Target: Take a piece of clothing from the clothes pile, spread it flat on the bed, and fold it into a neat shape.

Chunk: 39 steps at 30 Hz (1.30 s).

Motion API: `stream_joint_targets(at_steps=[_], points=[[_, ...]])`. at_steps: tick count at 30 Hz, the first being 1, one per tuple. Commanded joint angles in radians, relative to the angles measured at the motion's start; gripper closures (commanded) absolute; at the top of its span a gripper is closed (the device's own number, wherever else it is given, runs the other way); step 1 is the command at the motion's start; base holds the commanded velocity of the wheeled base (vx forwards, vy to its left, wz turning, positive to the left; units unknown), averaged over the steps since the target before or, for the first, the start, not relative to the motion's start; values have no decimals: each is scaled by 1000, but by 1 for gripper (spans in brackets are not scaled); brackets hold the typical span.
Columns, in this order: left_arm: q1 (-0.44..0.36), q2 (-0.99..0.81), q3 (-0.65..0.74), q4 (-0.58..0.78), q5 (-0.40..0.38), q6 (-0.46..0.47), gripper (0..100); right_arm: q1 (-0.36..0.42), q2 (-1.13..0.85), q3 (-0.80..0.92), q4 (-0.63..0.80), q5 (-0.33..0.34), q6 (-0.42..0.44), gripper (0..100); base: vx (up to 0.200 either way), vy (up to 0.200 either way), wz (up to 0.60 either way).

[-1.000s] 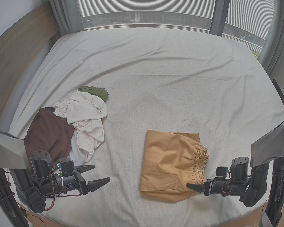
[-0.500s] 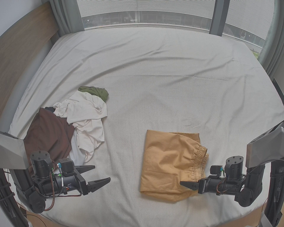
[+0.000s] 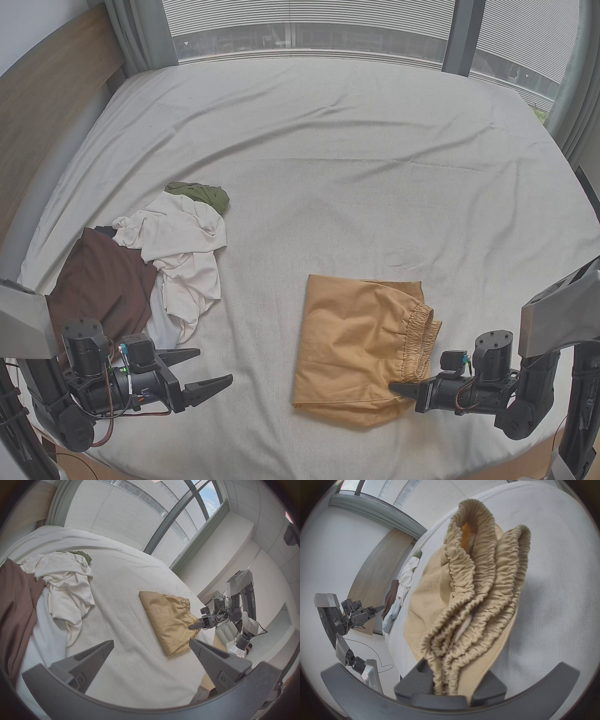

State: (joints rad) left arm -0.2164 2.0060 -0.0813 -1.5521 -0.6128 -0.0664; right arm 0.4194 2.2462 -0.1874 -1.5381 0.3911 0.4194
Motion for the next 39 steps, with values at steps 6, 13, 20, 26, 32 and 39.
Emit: stream_joint_targets(at_steps=[6,13,20,26,32,39], points=[[6,-39,9,0,-2,-6,0,78,-180,-53,0,40,49,100,0,0,0],[9,-39,6,0,-2,-4,0,147,-267,-176,7,37,114,100,0,0,0],[2,-39,9,0,-1,-4,0,193,-293,-259,10,37,130,100,0,0,0],[2,-38,8,0,-2,-7,0,197,-293,-311,15,37,131,100,0,0,0],[6,-38,8,0,-2,-10,0,191,-332,-389,113,38,133,100,0,0,0],[9,-36,17,0,-2,-9,0,174,-333,-547,251,38,139,100,0,0,0]])
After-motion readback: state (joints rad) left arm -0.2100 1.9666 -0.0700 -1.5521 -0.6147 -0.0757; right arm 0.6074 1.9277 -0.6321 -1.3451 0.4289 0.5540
